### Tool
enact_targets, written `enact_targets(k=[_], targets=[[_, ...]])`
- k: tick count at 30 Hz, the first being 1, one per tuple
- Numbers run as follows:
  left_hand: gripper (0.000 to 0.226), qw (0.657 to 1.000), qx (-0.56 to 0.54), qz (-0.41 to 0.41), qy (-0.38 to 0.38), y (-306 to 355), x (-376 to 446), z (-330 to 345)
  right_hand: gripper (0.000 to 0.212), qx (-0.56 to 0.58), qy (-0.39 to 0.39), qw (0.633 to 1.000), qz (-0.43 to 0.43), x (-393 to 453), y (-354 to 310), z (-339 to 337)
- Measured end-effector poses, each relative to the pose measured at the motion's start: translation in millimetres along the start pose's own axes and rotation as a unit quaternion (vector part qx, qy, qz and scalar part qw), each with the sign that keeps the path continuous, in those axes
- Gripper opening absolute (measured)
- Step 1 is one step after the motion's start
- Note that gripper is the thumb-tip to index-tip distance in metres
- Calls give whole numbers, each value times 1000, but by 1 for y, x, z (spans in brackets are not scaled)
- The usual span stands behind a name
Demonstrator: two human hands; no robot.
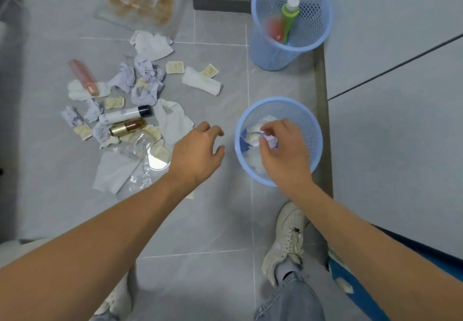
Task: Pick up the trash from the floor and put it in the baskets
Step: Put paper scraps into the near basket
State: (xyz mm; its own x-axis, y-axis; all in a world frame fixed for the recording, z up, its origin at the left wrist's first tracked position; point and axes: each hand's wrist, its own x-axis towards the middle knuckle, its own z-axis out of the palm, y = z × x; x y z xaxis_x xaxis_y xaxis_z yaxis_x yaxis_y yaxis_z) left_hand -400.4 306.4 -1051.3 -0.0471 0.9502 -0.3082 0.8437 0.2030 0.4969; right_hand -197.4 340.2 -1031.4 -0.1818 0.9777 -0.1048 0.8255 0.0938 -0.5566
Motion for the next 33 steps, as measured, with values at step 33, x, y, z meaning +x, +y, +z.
enact_targets(k=[33], targets=[[11, 994, -85, -73, -12, -194, -87, 168, 9, -41, -169, 983, -63, -89, 23, 259]])
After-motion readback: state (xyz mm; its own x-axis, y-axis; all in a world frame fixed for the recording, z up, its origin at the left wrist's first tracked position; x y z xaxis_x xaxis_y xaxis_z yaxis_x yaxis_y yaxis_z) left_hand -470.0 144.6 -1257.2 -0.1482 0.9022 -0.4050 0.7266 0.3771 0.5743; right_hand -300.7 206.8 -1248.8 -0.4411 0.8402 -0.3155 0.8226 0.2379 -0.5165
